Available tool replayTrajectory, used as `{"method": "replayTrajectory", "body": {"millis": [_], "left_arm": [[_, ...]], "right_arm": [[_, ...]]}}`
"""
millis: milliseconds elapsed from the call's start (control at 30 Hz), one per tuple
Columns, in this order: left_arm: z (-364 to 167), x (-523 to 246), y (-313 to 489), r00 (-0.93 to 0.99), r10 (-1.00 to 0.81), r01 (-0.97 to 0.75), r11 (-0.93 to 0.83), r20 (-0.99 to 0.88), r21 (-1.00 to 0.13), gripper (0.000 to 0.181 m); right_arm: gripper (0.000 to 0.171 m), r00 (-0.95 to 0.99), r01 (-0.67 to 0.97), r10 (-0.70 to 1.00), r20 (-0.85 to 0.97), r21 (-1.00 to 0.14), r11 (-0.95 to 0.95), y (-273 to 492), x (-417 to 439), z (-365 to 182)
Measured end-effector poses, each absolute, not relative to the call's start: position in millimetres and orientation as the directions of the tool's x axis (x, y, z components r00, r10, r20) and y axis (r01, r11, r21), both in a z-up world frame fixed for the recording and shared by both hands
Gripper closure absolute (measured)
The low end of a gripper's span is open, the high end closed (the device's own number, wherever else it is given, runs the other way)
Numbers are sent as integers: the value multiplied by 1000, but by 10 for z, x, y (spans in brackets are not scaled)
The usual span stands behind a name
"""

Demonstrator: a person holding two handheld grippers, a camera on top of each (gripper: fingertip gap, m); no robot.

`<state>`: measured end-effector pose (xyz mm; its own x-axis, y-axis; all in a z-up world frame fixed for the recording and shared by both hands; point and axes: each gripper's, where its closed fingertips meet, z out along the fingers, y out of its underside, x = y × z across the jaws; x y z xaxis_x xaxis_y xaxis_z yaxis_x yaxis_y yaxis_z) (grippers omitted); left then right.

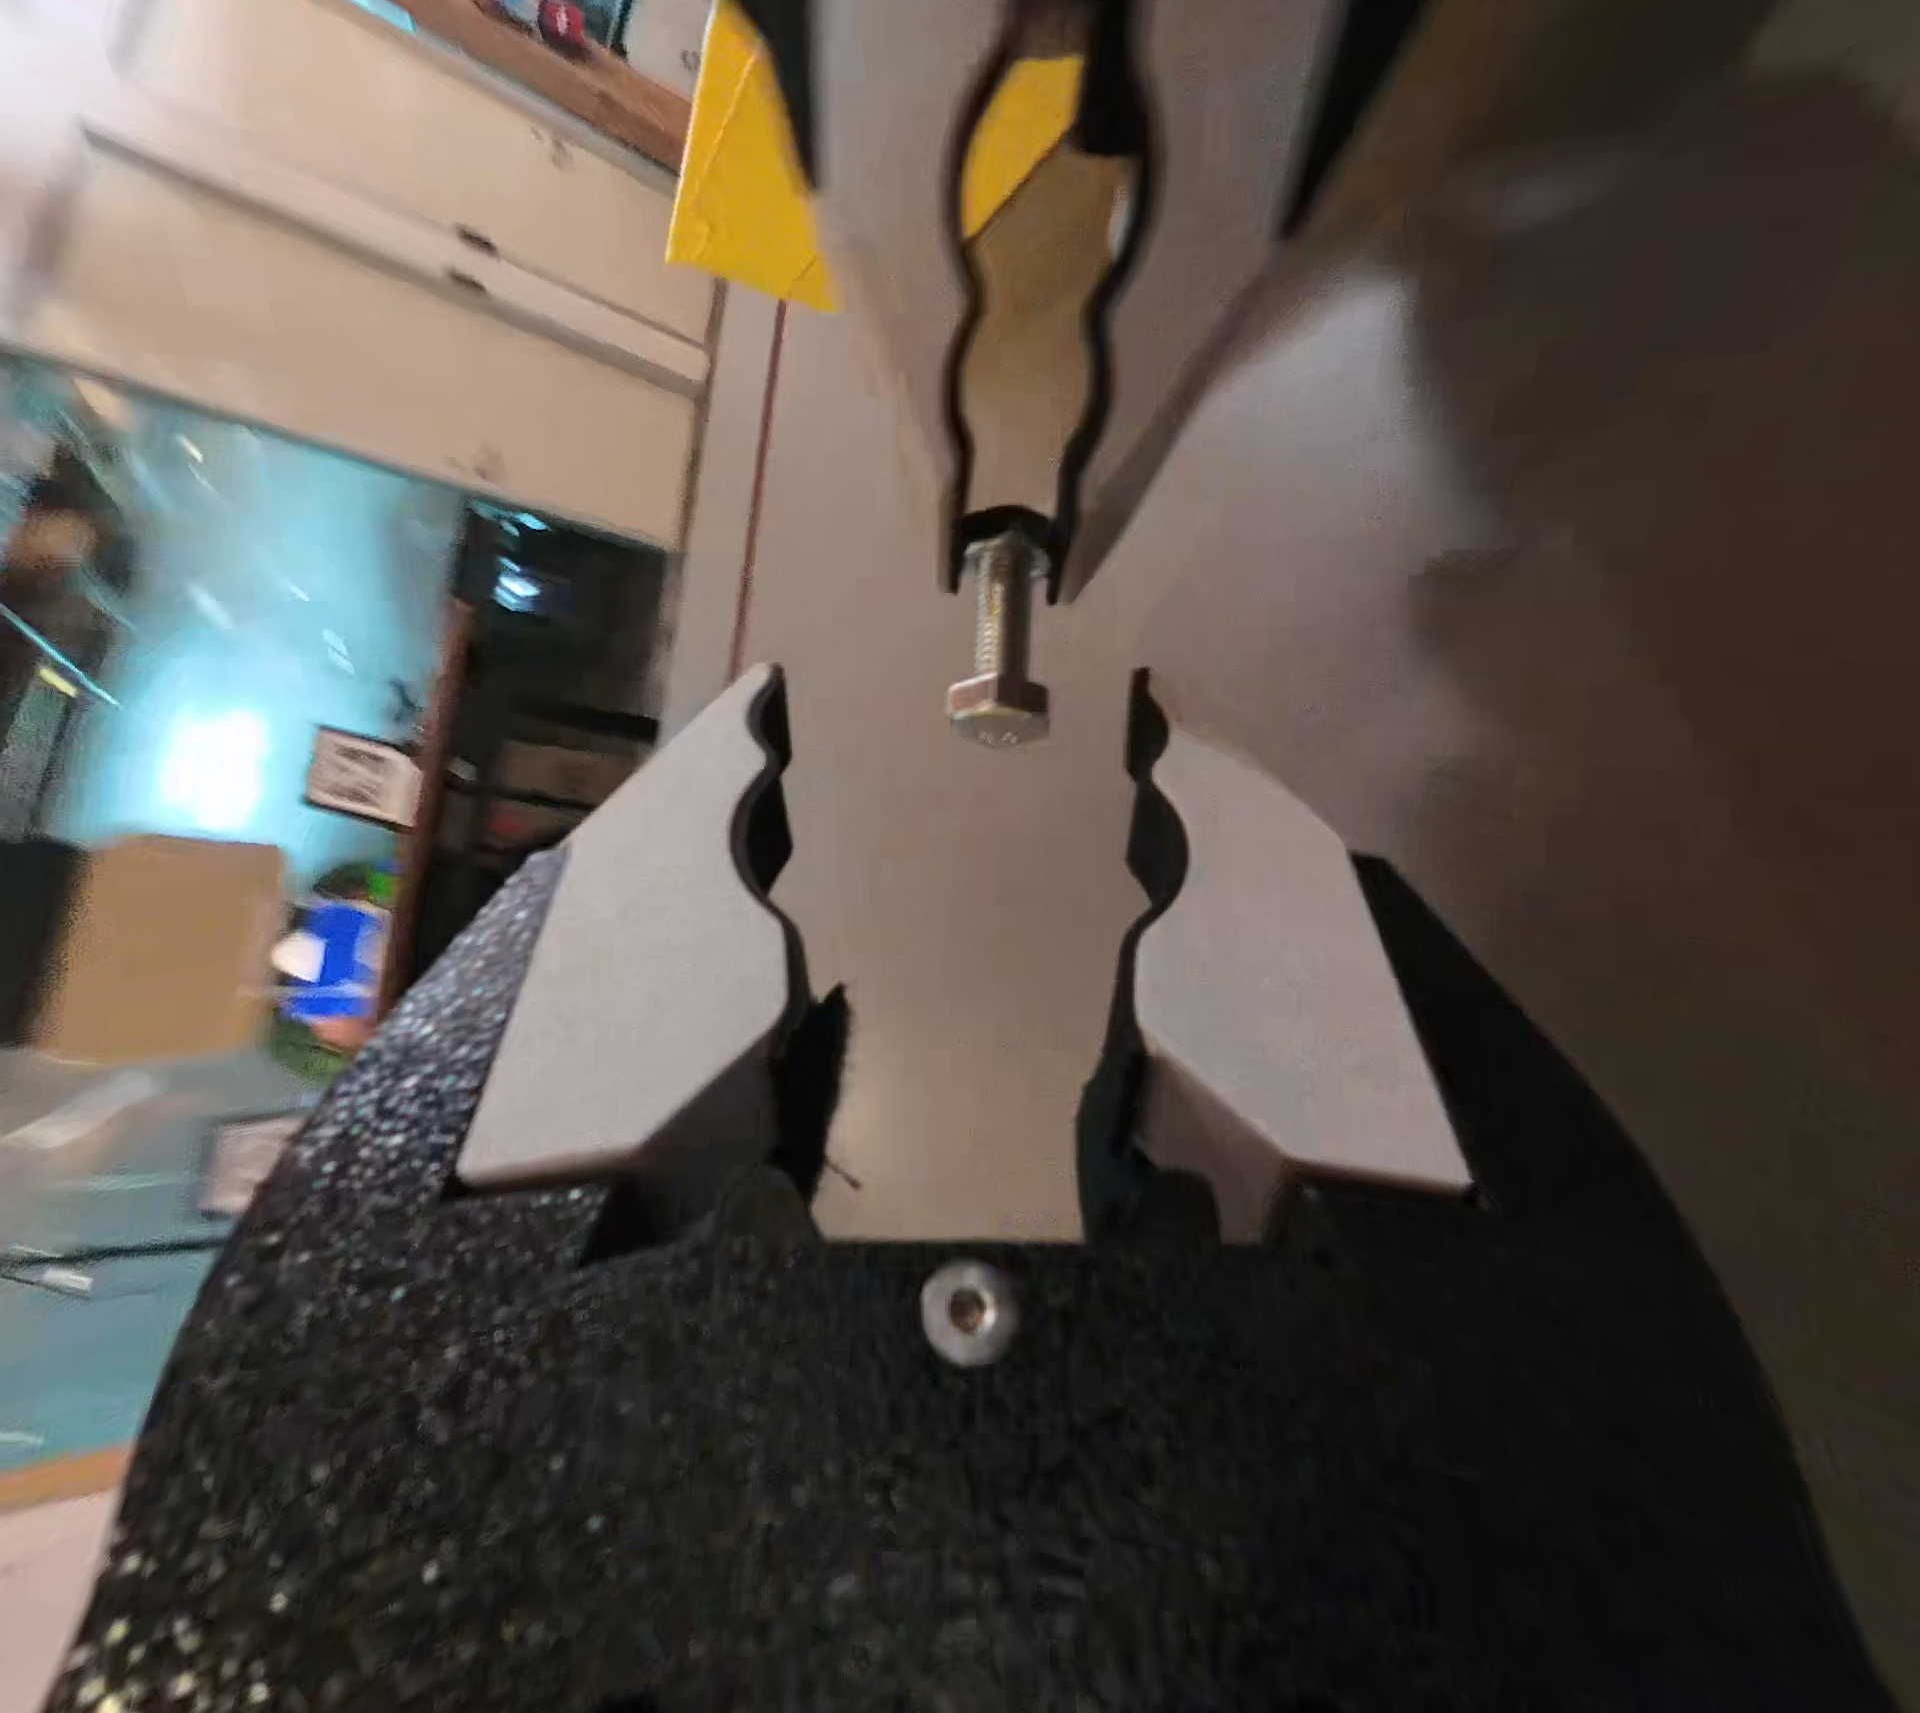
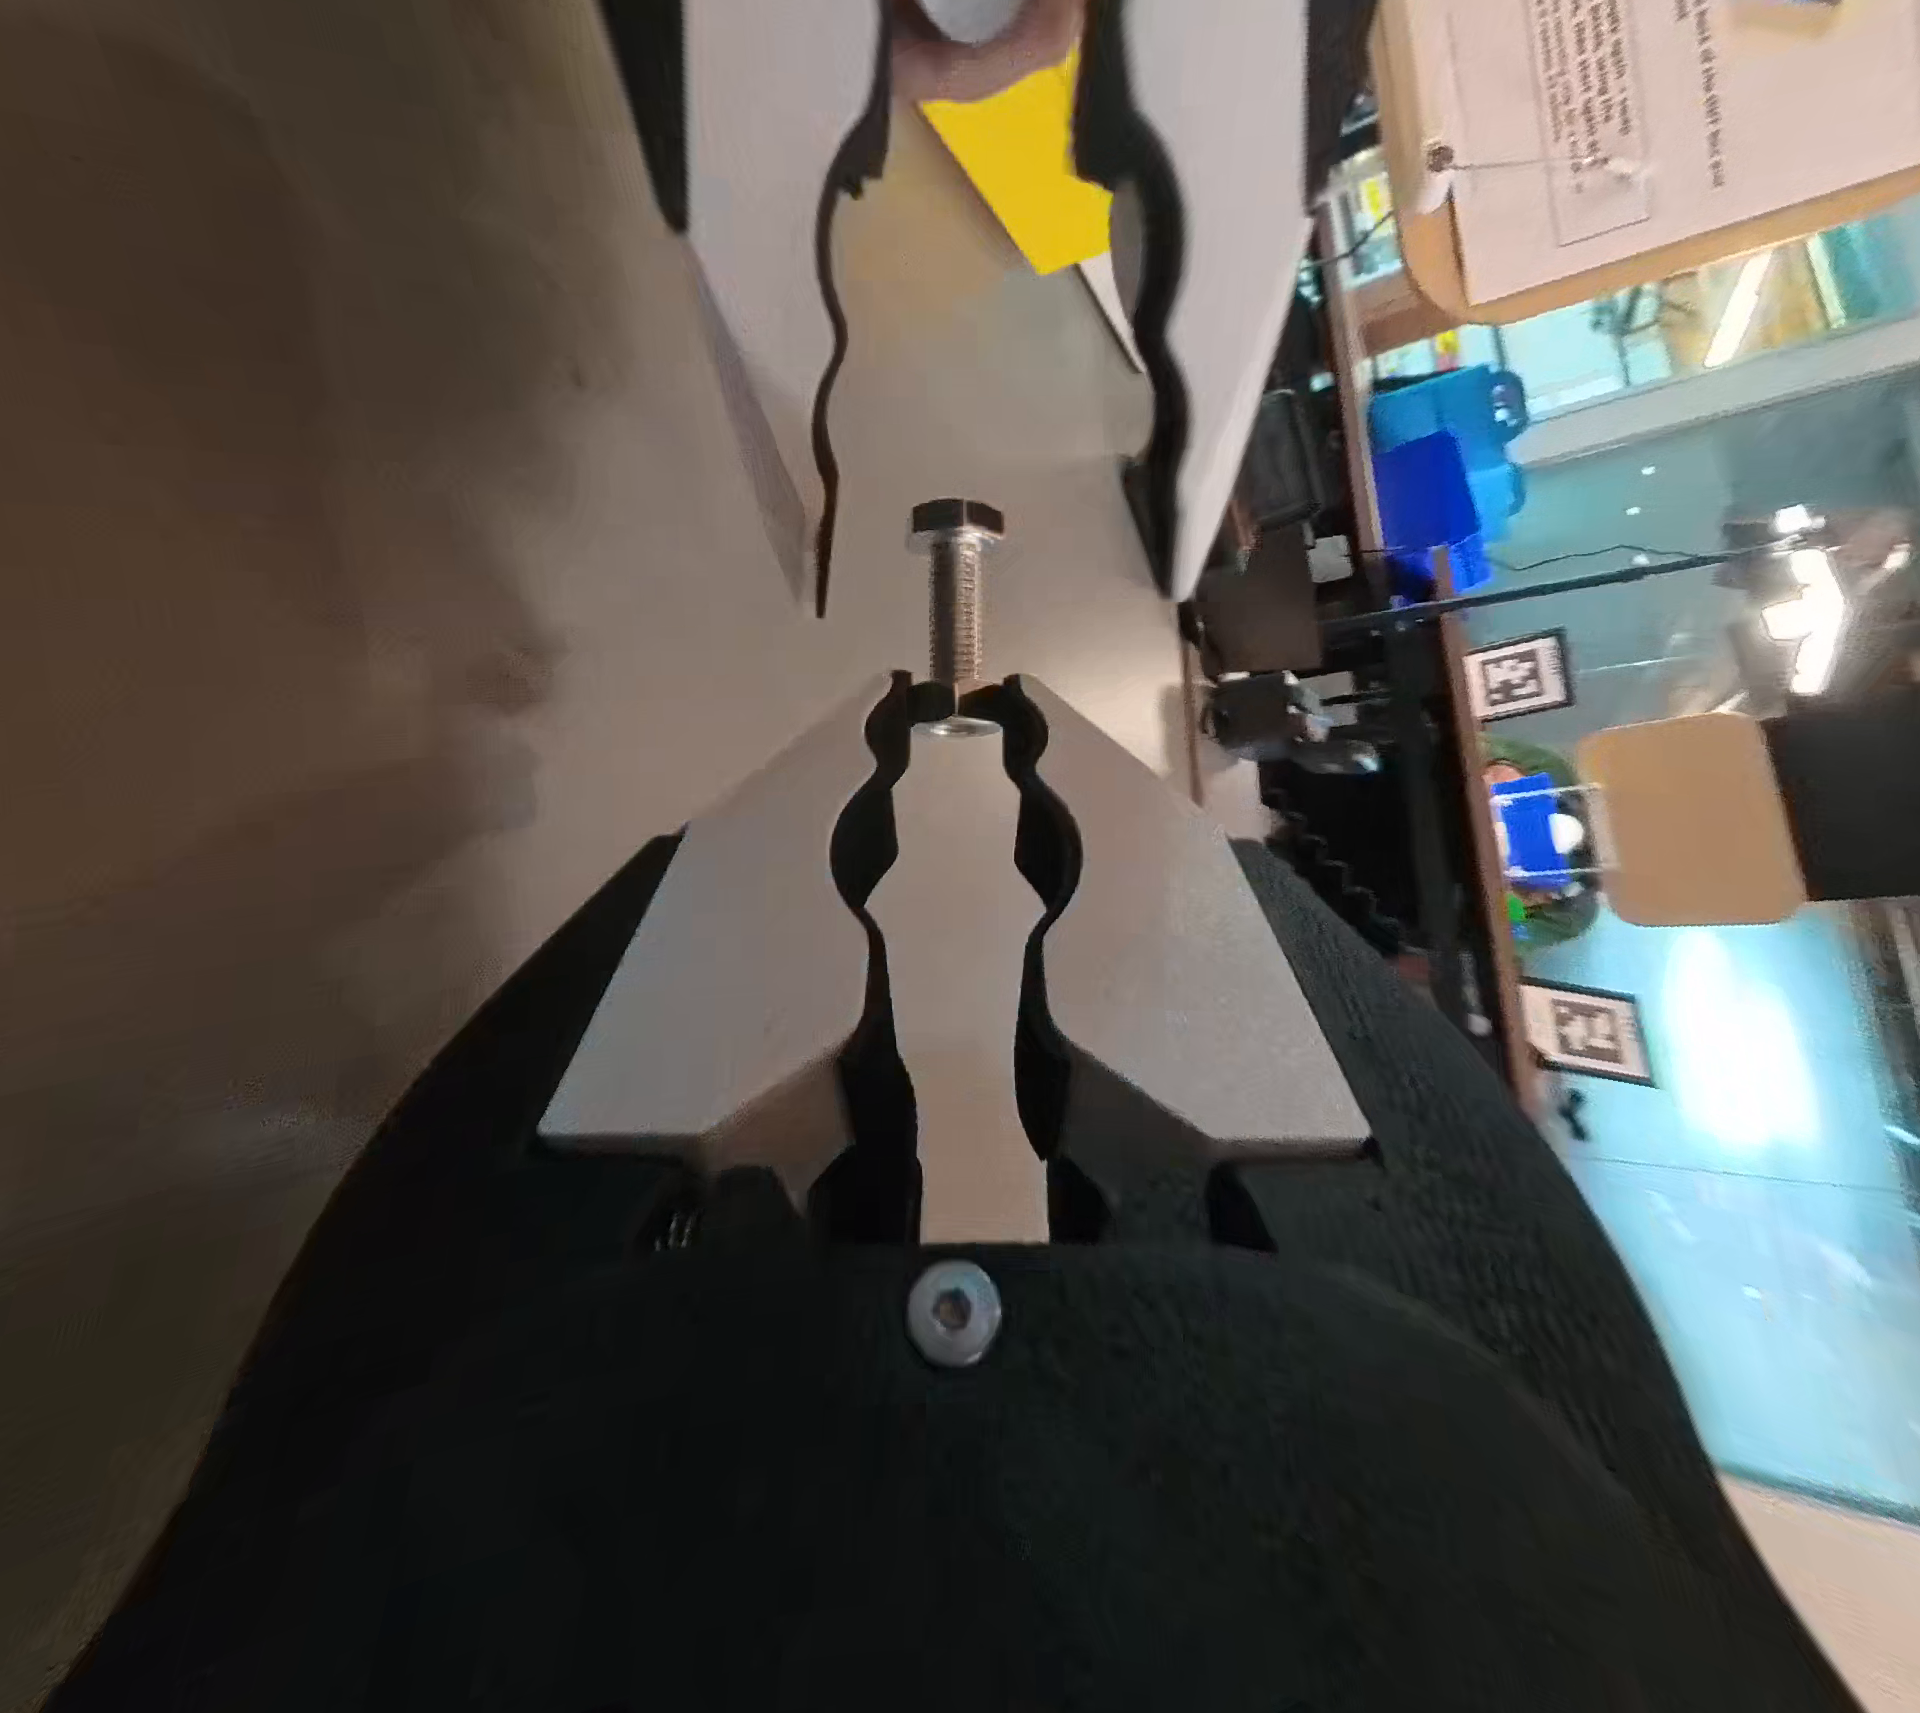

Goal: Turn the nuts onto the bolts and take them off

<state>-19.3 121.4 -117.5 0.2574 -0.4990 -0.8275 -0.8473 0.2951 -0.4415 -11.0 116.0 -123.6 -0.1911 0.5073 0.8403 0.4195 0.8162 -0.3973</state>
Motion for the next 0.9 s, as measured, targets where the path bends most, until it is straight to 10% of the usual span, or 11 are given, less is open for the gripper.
{"method": "replayTrajectory", "body": {"millis": [167, 333, 500, 667, 833, 900], "left_arm": [[-1261, -162, 1186, 64, -383, -901, 374, -921, -219, 163], [-1229, -184, 1266, 388, -602, -789, 175, -698, -589, 163], [-1085, -118, 1070, 517, -847, -259, -296, 127, -919, 163], [-821, -82, 888, 64, -597, 159, -785, 800, -599, 165], [-773, -80, 996, 7, -565, 248, -799, 825, -548, 163], [-773, -68, 1061, 136, -648, 238, -712, 749, -660, 123]], "right_arm": [[154, -220, 421, 594, 774, -474, 774, 1125, -86, -1277], [154, -155, 400, 354, 922, -269, 876, 1230, -116, -1149], [154, -89, 363, -44, 995, 74, 929, 1185, -170, -971], [155, -11, 348, -203, 979, 194, 917, 1048, -178, -759], [155, -21, 379, -123, 992, 121, 917, 1140, -152, -779], [155, -33, 401, -11, 999, 23, 916, 1208, -131, -819]]}}
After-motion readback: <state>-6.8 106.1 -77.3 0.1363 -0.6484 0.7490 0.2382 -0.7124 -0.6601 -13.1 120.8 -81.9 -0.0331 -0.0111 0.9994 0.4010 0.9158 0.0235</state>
